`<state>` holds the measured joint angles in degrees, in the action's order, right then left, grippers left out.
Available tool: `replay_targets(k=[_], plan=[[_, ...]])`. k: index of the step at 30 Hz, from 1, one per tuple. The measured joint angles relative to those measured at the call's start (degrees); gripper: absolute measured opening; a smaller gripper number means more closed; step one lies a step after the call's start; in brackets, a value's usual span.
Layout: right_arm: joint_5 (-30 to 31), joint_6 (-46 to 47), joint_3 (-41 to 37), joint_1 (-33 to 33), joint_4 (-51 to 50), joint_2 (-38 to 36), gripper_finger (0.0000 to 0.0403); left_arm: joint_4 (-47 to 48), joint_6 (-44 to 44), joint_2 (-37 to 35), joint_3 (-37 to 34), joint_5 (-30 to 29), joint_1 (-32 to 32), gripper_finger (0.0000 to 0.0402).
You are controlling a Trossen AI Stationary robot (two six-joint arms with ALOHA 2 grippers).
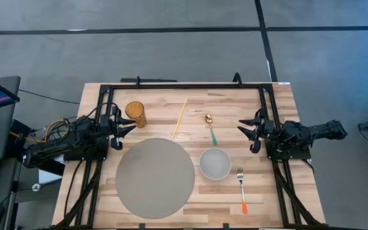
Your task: Pick & Place Utensil
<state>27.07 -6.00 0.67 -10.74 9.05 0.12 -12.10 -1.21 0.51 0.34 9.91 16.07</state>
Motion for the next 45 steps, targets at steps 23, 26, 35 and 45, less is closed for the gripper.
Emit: replay_targets(k=[23, 26, 35, 45], plan=[[0.0, 0.0, 0.0, 0.0, 0.0, 0.0, 0.0129, -1.4, 0.2, 0.0, 0.0, 0.0, 0.0, 0.0092], [0.0, 0.0, 0.0, 0.0, 0.0, 0.0, 0.0129, -2.6, 0.1, 0.0, 0.0, 0.0, 0.0, 0.0092], [0.0, 0.0, 0.0, 0.0, 0.0, 0.0, 0.0129, -3.8, 4.5, 0.0, 0.0, 0.0, 0.0, 0.0092], [0.0, 0.0, 0.0, 0.0, 0.0, 0.0, 0.0129, -4.1, 5.2, 4.3, 7.8, 3.5, 0.0, 0.0092]])
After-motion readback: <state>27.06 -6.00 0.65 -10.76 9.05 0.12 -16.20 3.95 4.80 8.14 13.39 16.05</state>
